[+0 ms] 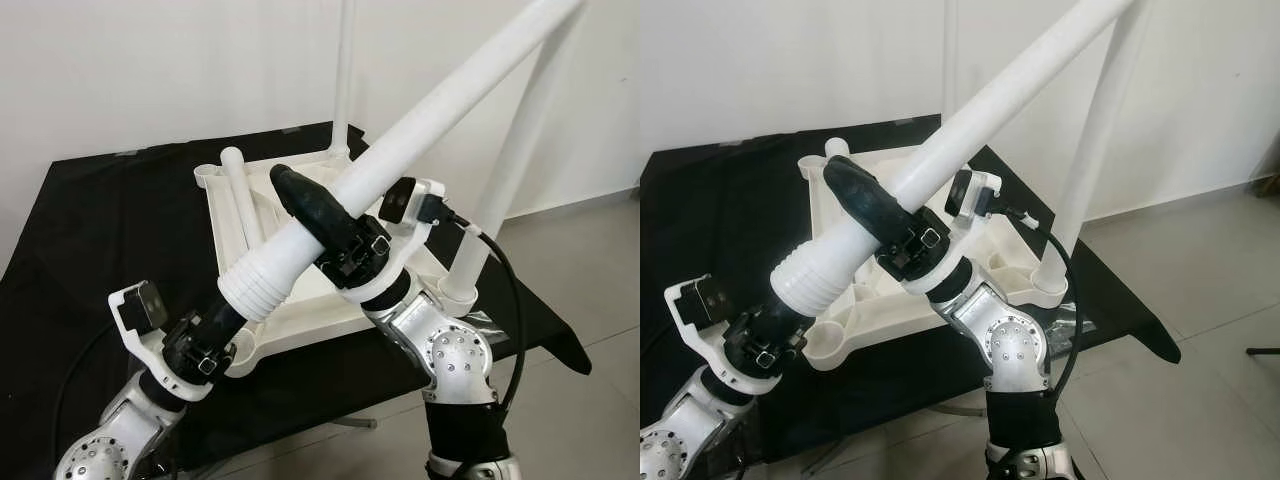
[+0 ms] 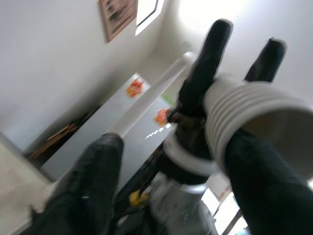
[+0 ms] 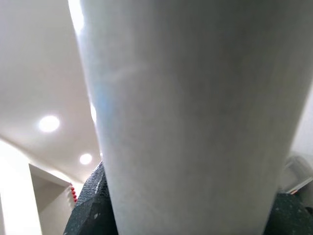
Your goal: Building children table
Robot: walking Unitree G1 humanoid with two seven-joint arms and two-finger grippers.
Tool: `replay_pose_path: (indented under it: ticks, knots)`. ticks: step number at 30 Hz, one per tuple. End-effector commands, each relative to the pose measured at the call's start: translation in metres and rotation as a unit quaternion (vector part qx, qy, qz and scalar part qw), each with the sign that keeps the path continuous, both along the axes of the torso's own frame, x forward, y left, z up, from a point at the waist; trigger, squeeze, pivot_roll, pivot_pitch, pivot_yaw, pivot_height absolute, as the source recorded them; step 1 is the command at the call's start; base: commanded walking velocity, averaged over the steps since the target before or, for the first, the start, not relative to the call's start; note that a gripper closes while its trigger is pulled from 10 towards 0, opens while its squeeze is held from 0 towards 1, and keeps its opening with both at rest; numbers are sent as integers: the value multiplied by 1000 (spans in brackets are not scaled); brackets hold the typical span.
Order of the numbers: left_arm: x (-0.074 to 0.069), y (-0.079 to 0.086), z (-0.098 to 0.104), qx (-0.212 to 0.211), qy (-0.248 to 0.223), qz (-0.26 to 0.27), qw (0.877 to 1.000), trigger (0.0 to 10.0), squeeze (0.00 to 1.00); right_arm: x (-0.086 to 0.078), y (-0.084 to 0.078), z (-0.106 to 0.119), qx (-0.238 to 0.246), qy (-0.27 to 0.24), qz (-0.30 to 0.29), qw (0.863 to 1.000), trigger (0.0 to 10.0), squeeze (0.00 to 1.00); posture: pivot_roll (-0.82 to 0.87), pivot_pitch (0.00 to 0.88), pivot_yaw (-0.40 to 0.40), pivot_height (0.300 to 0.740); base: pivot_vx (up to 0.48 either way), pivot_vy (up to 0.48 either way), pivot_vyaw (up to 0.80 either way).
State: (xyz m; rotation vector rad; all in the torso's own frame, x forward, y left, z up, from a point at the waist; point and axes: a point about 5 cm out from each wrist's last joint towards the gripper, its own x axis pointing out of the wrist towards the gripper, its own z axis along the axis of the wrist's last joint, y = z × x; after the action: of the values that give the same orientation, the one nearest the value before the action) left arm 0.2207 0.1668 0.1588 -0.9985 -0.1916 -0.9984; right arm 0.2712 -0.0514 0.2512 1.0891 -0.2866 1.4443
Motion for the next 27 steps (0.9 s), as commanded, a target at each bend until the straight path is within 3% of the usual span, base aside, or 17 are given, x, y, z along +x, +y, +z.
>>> replay_pose_path:
  ticks: [1,3,7,9,10,12,15,16,18,19,20,21,22,27]
  knots:
    - [0,6,-11,18,31,15,999,10000,1000,-1,-1,12,20,-25,-3,999,0,0,-16,0,-25,740,0,0,0]
    - [-2,22,-17,30,40,40,998,10000,1000,3,-5,12,13,-26,-18,999,0,0,-15,0,-26,740,0,0,0]
    - [-3,29,-20,36,45,53,997,10000,1000,5,-7,12,11,-26,-25,999,0,0,-15,0,-26,740,0,0,0]
    - [-4,50,-28,52,65,113,990,10000,1000,15,-11,12,-5,-15,-67,998,0,0,-10,0,-26,740,0,0,0]
    - [-4,50,-28,52,65,113,990,10000,1000,15,-11,12,-5,-15,-67,998,0,0,-10,0,-26,740,0,0,0]
    - [-6,67,-35,76,78,162,981,10000,1000,26,-13,7,-26,2,-112,993,0,0,9,0,-35,740,0,0,0]
    - [-6,72,-37,84,82,175,978,10000,1000,29,-13,6,-31,8,-124,992,0,0,9,0,-35,740,0,0,0]
    - [-5,79,-39,95,91,200,971,10000,1000,35,-13,2,-55,15,-155,986,0,0,14,0,-40,740,0,0,0]
    - [-5,79,-39,95,91,200,971,10000,1000,35,-13,2,-55,15,-155,986,0,0,14,0,-40,740,0,0,0]
    - [-3,88,-43,114,104,233,960,10000,1000,40,-9,-5,-105,4,-190,976,0,0,15,0,-44,740,0,0,0]
    - [1,94,-46,143,122,270,944,10000,255,41,-2,-15,-171,-24,-212,962,10000,0,18,0,-51,740,0,0,0]
    - [4,97,-48,163,133,295,932,10000,255,41,2,-22,-215,-47,-221,950,10000,0,20,0,-53,740,0,0,0]
    - [12,89,-48,211,136,315,915,10000,0,33,14,-38,-304,-106,-218,921,10000,0,21,0,-56,740,0,0,0]
    - [16,78,-48,229,134,318,910,10000,0,27,19,-47,-334,-129,-201,912,10000,0,18,0,-58,740,0,0,0]
